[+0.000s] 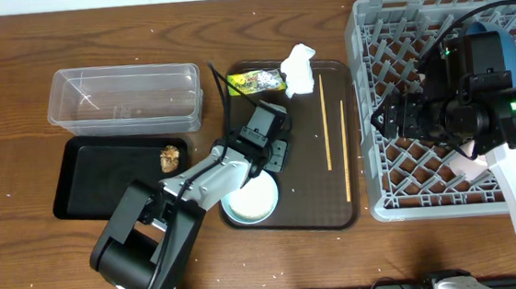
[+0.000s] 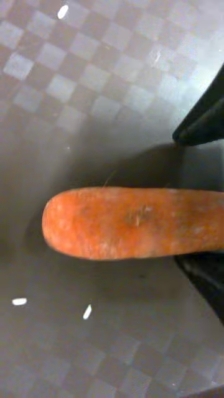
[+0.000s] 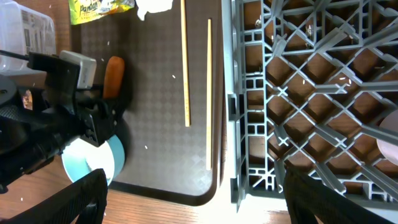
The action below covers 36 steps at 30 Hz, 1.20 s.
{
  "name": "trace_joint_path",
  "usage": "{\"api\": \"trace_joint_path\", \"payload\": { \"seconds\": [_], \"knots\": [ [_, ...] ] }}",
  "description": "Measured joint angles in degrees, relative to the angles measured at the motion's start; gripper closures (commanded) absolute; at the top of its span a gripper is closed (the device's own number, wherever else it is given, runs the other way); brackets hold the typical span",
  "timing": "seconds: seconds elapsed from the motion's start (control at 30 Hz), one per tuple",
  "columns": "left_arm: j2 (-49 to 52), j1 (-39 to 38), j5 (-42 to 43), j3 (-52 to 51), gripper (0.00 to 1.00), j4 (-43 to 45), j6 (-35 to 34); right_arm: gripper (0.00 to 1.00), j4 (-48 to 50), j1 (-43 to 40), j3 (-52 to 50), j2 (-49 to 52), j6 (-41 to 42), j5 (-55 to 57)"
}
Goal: Sort waste into correct bins and load items into the dishwasher rack
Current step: 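Carry the carrot with the left gripper onto the black tray, release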
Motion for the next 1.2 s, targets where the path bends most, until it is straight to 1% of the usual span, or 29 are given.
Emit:
{"api": "trace_joint_path", "payload": {
  "seconds": [0.03, 0.13, 0.33, 0.47, 0.6, 0.77, 0.87, 0.93, 0.97, 1.0, 1.1, 1.2],
  "knots": [
    [0.15, -0.02, -0.74, 0.0, 0.67, 0.0, 0.02, 0.16, -0.04, 0.0, 0.0, 0.0, 0.0, 0.0],
    [0.22, 0.0, -1.4, 0.0, 0.75, 0.09, 0.02, 0.16, -0.2, 0.0, 0.0, 0.0, 0.0, 0.0],
    [0.13, -0.02, -2.03, 0.0, 0.75, -0.09, 0.07, 0.17, -0.74, 0.0, 0.0, 0.0, 0.0, 0.0],
    [-1.7, 0.0, -2.14, 0.0, 0.75, -1.79, 0.07, 0.17, -1.03, 0.0, 0.0, 0.0, -0.04, 0.0],
    [-7.67, 0.11, -3.67, 0.0, 0.75, -3.34, 0.07, 0.17, -1.22, 0.0, 0.0, 0.0, -0.2, 0.0],
    [-17.79, 1.38, -6.58, 0.02, 0.77, -7.34, 0.57, 0.17, -1.2, 0.0, 0.0, 0.0, -0.24, 0.0],
    [-22.34, 2.56, -8.13, 0.09, 0.79, -12.87, 0.76, 0.17, -1.29, 0.0, 0.0, 0.0, -0.26, 0.0],
    [-25.14, 3.82, -9.64, 0.15, 0.8, -20.48, 0.87, 0.17, -1.46, 0.0, 0.0, 0.0, -0.48, 0.0],
    [-26.32, 4.61, -10.23, 0.17, 0.81, -24.11, 0.7, 0.17, -1.62, 0.0, 0.0, 0.0, -0.63, 0.04],
    [-27.47, 5.64, -10.75, 0.17, 0.86, -27.85, 0.15, 0.17, -1.73, 0.0, 0.0, 0.0, -0.79, 0.07],
    [-30.29, 9.68, -11.96, 0.17, 0.88, -37.57, -3.56, 0.17, -1.88, 0.0, 0.0, 0.0, -1.16, 0.2],
    [-31.65, 15.04, -12.87, 0.04, 0.88, -43.21, -10.58, 0.17, -1.81, 0.0, 0.0, 0.0, -1.36, 0.22]
  ]
}}
